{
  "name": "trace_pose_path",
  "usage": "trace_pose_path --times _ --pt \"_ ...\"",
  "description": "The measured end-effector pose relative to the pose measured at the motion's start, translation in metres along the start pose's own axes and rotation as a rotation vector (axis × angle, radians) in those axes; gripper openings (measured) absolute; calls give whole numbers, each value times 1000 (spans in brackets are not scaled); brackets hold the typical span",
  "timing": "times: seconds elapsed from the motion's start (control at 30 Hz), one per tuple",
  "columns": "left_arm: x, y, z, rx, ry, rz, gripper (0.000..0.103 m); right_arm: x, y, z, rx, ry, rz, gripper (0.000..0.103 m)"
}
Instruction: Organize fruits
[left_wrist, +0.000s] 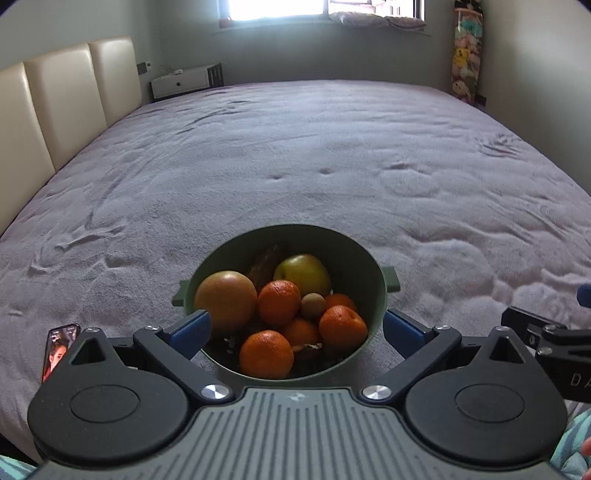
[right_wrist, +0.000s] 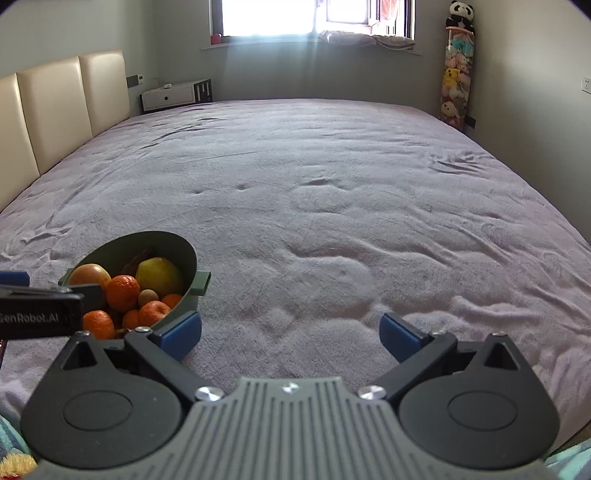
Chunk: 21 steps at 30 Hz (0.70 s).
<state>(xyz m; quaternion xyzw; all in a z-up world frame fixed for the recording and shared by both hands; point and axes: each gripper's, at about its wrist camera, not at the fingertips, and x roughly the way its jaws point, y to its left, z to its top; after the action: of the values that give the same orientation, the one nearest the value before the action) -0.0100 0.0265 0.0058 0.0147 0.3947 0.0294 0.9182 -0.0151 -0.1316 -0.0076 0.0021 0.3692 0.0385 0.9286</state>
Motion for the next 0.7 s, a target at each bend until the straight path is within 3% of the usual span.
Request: trace_pose_path --times 0.23,0.7 --pt "4 -7 -6 5 44 -31 103 1 -2 0 17 22 24 99" --pt "1 -9 -4 4 47 -35 103 2 -4 0 24 28 -3 99"
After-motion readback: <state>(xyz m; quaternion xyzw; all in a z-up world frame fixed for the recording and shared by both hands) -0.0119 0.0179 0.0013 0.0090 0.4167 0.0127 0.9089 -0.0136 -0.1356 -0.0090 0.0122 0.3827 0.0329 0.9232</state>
